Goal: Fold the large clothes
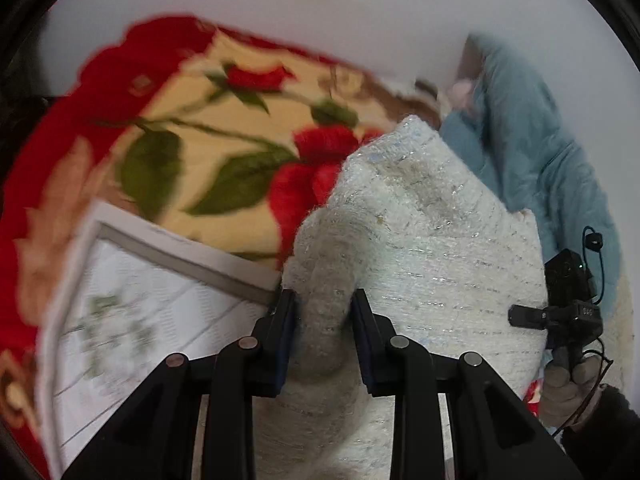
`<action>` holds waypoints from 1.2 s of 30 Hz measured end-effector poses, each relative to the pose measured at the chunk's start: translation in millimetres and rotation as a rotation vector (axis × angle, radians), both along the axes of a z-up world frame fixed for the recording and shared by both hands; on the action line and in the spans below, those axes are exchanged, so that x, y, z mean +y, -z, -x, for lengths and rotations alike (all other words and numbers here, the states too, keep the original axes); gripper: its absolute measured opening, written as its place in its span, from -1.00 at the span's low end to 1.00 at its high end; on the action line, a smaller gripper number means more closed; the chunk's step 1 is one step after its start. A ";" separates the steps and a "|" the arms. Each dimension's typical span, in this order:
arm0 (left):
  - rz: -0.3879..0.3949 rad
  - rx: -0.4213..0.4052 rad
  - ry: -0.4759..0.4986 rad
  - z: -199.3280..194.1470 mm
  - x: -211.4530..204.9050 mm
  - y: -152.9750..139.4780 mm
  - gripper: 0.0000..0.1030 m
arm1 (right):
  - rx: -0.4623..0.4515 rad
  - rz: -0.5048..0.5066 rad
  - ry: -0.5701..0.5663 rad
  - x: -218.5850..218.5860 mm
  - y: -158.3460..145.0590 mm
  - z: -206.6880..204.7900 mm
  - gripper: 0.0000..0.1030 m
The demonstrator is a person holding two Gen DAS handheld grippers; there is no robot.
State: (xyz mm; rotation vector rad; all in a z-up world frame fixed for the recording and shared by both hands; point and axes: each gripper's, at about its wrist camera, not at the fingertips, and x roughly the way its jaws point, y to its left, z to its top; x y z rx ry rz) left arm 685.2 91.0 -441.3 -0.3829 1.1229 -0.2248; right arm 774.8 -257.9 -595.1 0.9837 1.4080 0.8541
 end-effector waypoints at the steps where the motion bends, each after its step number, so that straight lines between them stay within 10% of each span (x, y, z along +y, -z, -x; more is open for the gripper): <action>1: 0.008 0.023 0.004 -10.2 -10.4 19.4 -0.53 | 0.028 0.025 0.018 -20.0 21.9 -13.6 0.00; 6: 0.051 0.083 0.018 -25.0 -46.9 75.3 -0.53 | 0.142 0.029 0.065 -95.1 91.9 -39.7 0.05; 13: -0.095 0.080 0.012 -9.4 -55.3 58.6 -0.45 | 0.084 0.225 0.007 -89.5 63.7 -47.9 0.46; 14: -0.111 0.068 0.010 -7.8 -55.8 54.0 -0.34 | 0.069 0.269 0.003 -87.8 55.0 -47.2 0.52; 17: -0.175 0.016 -0.016 2.7 -54.7 32.2 0.90 | -0.018 0.507 -0.008 -81.7 18.5 -37.0 0.71; 18: -0.196 -0.007 -0.028 7.6 -54.8 23.6 0.97 | -0.049 0.585 -0.001 -80.9 8.2 -31.6 0.81; 24: -0.356 -0.054 -0.056 37.2 -71.4 -9.2 0.98 | -0.240 1.045 0.034 -53.8 -57.5 30.8 1.00; 36: -0.425 -0.132 -0.001 147.5 -95.0 -128.4 0.99 | -0.379 1.305 0.276 32.4 -235.7 223.7 1.00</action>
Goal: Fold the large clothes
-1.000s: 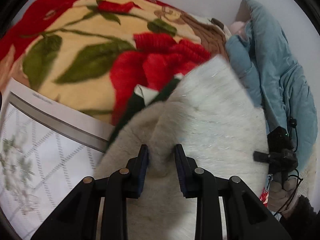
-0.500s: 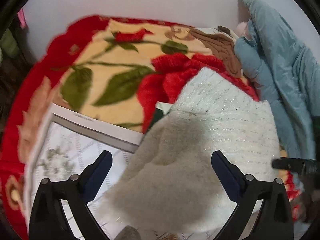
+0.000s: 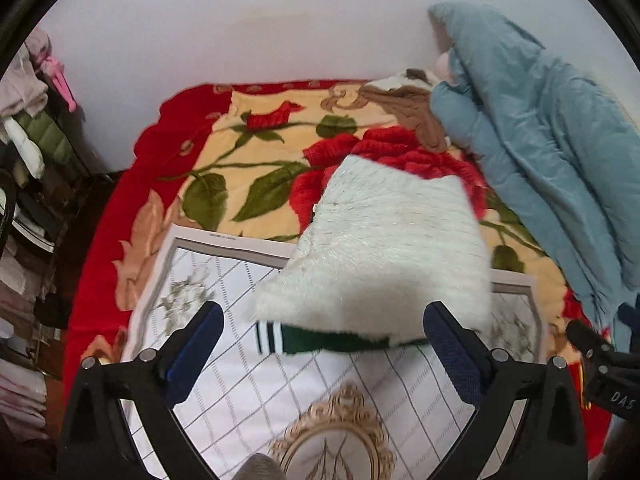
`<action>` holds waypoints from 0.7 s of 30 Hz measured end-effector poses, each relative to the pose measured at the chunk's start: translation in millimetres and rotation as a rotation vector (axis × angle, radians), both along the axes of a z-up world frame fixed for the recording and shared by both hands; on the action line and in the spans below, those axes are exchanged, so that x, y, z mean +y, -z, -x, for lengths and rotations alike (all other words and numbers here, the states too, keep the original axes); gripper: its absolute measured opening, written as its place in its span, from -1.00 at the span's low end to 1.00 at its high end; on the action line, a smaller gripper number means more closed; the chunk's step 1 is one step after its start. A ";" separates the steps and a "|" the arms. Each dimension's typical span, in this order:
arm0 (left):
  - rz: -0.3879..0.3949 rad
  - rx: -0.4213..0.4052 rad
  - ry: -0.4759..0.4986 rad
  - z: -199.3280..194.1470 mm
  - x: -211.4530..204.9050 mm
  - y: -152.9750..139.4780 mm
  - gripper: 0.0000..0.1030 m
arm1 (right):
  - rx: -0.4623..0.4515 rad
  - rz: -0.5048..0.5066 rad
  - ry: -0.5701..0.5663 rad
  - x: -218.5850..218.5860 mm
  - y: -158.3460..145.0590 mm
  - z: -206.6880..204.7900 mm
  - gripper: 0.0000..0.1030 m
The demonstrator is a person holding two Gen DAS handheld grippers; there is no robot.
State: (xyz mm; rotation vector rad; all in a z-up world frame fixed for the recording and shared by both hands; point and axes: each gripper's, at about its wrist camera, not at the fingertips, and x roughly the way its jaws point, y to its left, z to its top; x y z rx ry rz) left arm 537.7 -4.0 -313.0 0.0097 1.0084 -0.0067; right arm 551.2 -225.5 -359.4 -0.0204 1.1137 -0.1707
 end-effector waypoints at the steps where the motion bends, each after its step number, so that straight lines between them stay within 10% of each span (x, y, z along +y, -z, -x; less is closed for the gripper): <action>1: -0.005 -0.012 0.008 9.5 0.3 -11.5 0.99 | -0.021 0.014 0.009 2.9 -21.4 15.8 1.00; 11: 0.000 -0.133 0.041 125.4 3.3 -140.5 0.98 | -0.186 0.046 0.043 34.5 -197.3 154.3 1.00; 21: 0.004 -0.221 -0.012 209.8 2.0 -224.6 0.98 | -0.285 0.036 0.020 36.9 -301.3 261.5 1.00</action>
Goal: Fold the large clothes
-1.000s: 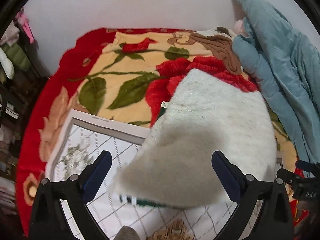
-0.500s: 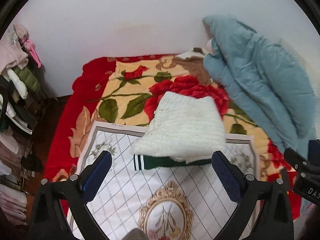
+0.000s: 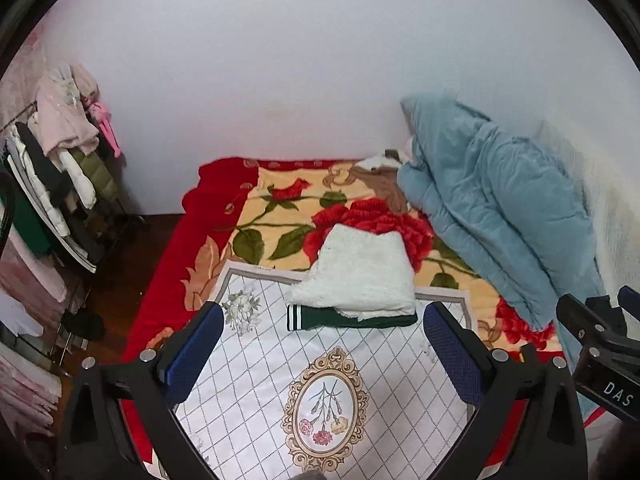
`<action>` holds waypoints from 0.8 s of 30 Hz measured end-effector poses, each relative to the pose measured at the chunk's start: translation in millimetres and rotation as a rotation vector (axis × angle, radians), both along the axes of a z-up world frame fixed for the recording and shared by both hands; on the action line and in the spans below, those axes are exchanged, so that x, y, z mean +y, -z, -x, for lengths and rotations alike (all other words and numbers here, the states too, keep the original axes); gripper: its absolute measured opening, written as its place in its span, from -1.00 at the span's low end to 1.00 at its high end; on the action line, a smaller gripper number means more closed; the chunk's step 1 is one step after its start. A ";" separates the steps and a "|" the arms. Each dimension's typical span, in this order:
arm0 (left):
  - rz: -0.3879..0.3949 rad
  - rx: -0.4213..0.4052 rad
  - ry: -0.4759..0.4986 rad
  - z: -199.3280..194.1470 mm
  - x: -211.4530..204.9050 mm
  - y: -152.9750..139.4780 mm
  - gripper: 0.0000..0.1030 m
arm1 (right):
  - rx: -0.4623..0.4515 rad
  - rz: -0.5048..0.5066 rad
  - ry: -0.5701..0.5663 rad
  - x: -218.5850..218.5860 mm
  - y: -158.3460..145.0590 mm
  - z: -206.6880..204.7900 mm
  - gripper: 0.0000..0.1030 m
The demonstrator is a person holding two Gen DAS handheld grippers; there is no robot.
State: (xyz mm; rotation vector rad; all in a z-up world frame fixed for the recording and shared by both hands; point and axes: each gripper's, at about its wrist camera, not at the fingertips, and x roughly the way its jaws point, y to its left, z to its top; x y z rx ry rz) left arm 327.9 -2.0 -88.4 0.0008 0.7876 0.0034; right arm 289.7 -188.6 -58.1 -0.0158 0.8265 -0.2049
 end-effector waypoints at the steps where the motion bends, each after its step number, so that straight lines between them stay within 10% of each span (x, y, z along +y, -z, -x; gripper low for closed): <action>1: 0.002 -0.010 -0.002 6.7 -0.2 -7.2 0.98 | -0.016 0.005 -0.003 0.2 -10.0 10.8 1.00; 24: -0.008 -0.109 -0.074 87.5 5.3 -54.1 0.99 | -0.151 0.027 -0.054 9.5 -88.6 110.4 1.00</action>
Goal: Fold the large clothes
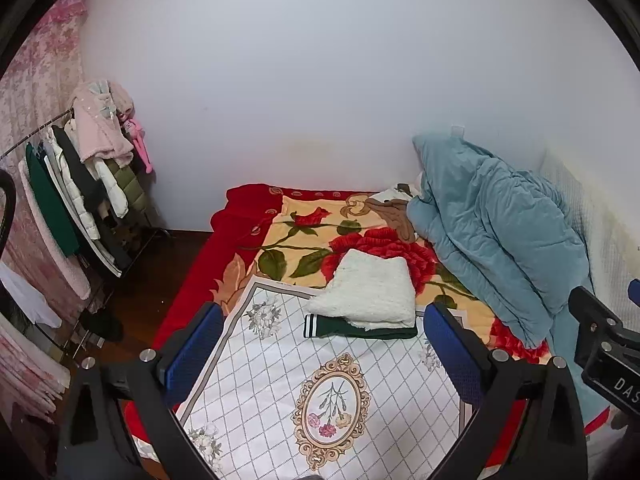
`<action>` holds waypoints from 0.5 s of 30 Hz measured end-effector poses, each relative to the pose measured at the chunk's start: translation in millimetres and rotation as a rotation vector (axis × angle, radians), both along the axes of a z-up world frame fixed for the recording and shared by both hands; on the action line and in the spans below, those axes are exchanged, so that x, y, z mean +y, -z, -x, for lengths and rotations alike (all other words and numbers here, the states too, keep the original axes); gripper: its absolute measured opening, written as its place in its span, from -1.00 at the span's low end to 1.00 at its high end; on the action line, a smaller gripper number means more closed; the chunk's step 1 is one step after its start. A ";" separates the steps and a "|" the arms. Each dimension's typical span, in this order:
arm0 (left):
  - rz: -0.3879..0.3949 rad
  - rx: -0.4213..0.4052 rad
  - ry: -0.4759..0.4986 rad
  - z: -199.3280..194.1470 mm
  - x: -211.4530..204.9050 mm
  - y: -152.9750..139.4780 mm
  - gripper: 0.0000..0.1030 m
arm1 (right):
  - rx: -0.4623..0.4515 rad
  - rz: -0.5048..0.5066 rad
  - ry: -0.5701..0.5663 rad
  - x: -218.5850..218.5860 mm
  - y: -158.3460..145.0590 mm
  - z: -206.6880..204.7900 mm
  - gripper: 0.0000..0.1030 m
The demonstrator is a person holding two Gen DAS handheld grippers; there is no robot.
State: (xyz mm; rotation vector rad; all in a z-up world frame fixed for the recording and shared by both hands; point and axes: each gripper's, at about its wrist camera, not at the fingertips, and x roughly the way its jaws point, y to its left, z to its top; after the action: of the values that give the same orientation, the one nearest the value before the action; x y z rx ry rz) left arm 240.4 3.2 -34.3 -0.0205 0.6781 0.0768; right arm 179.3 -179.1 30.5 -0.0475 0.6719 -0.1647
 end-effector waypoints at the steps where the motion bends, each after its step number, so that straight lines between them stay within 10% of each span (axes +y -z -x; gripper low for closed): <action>1: 0.001 0.001 0.000 0.8 -0.2 0.0 0.99 | 0.001 0.001 -0.003 0.2 -0.2 0.9 1.00; 15: 0.011 -0.009 -0.004 12.0 0.2 -1.7 0.99 | 0.011 -0.002 -0.033 0.7 -1.2 1.3 1.00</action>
State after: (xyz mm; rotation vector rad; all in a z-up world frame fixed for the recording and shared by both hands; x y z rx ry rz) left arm 228.4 3.4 -32.6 -0.0325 0.6693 0.0770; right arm 177.9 -178.5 31.7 -0.0578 0.6818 -0.1324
